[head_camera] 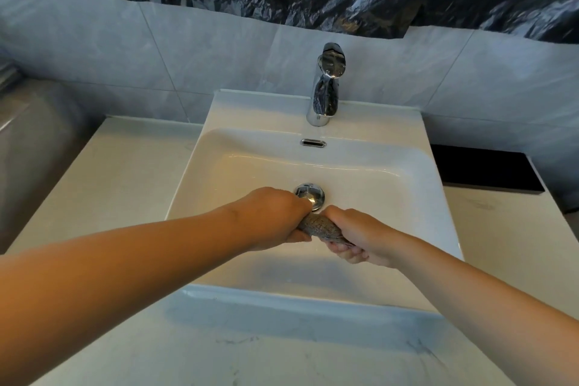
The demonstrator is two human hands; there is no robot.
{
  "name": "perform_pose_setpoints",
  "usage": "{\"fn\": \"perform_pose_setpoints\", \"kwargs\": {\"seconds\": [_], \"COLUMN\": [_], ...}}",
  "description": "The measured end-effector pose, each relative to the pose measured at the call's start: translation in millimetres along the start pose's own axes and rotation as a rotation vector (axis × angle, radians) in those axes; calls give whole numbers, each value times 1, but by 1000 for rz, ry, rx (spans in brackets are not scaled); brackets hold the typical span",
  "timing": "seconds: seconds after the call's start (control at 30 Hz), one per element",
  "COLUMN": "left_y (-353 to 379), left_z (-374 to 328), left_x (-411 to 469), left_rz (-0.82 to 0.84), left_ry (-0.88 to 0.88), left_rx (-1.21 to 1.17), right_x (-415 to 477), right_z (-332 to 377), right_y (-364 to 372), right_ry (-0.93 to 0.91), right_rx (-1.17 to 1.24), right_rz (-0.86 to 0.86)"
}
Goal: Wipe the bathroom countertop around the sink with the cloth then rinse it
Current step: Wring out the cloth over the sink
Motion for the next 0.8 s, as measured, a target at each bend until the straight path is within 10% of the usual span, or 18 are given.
{"fn": "perform_pose_setpoints", "kwargs": {"seconds": [0.27, 0.43, 0.6, 0.8], "left_y": [-7, -8, -19, -31], "left_z": [8, 6, 3, 2], "left_x": [-7, -23, -37, -35], "left_rz": [196, 722, 1067, 1014], "left_ry": [-318, -346, -158, -101], "left_rx": [-922, -1592, -1763, -1557], "right_x": [-30, -54, -59, -50], "right_z": [-5, -8, 23, 42], "right_y": [-11, 6, 14, 7], "right_ry": [-717, -1108, -1271, -1265], "right_rx": [-463, -580, -486, -525], "right_rz": [-658, -856, -895, -975]}}
Point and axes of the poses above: each hand's wrist, its own x-axis towards the middle knuckle, its own y-axis out of the palm, z = x × y, the point moved 3 cm from there along x, towards the middle knuckle, and after that the axes turned 8 degrees about -y, right-handed, at the moved point
